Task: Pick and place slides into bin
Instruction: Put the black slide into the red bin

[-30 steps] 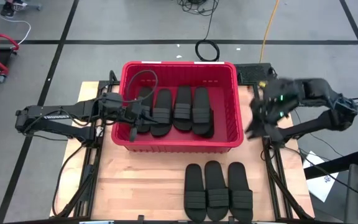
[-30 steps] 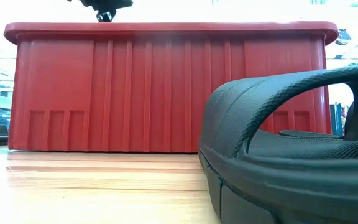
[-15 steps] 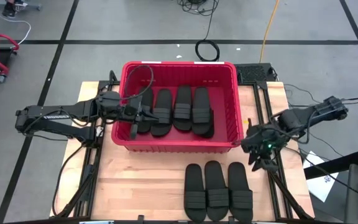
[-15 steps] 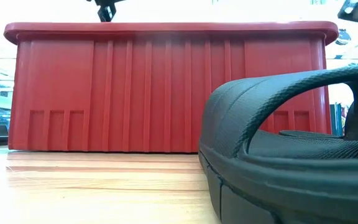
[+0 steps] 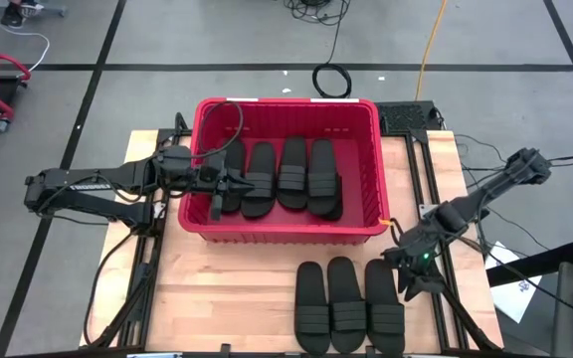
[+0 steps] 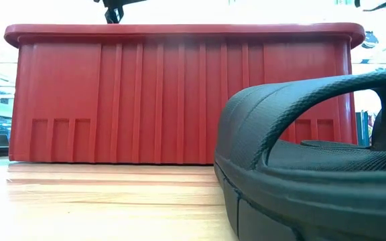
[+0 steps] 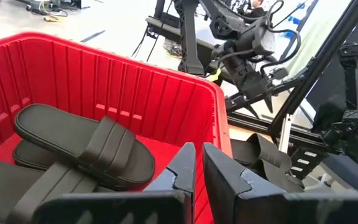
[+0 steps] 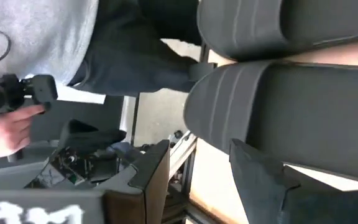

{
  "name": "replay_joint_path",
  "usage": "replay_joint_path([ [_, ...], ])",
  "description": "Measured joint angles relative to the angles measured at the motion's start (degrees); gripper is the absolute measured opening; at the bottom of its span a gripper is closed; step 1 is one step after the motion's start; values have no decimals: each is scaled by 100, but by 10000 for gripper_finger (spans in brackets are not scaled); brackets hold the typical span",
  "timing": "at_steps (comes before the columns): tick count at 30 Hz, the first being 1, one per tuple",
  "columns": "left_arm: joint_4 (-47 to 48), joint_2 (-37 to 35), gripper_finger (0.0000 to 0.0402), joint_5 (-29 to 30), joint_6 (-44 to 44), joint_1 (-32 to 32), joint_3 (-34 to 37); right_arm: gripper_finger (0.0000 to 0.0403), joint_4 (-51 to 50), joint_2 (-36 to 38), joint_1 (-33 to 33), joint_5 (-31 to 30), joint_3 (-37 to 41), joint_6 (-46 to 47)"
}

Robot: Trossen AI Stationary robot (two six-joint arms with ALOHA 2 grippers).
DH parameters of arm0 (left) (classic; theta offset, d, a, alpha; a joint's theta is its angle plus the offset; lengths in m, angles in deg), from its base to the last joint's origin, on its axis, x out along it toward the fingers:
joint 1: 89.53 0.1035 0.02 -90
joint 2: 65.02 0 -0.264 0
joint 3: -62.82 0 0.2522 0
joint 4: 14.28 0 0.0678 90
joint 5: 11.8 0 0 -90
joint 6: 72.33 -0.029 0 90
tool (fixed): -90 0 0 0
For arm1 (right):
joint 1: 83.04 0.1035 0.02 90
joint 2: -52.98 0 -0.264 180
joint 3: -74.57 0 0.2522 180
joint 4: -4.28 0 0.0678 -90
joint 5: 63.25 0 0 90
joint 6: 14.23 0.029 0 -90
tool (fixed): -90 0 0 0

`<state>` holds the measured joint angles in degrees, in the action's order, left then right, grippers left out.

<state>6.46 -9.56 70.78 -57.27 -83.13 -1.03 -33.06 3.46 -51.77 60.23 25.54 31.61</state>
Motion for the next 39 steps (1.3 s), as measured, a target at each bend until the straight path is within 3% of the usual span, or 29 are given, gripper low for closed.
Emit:
replay_joint_path([
  [14,2,0,26,240,-130,0,0,160,1614,-2,46,-355,1165,394],
  [22,10,0,26,163,30,2,0,160,3278,-78,630,-830,2088,1192],
  [30,46,0,26,146,32,0,0,160,4396,-988,1162,-1254,2090,1360],
  [35,46,0,26,149,19,2,0,160,4587,-1606,1297,-1443,2086,1751],
  [39,49,1,26,149,14,0,0,160,5288,-2044,1337,-1516,2086,1796],
])
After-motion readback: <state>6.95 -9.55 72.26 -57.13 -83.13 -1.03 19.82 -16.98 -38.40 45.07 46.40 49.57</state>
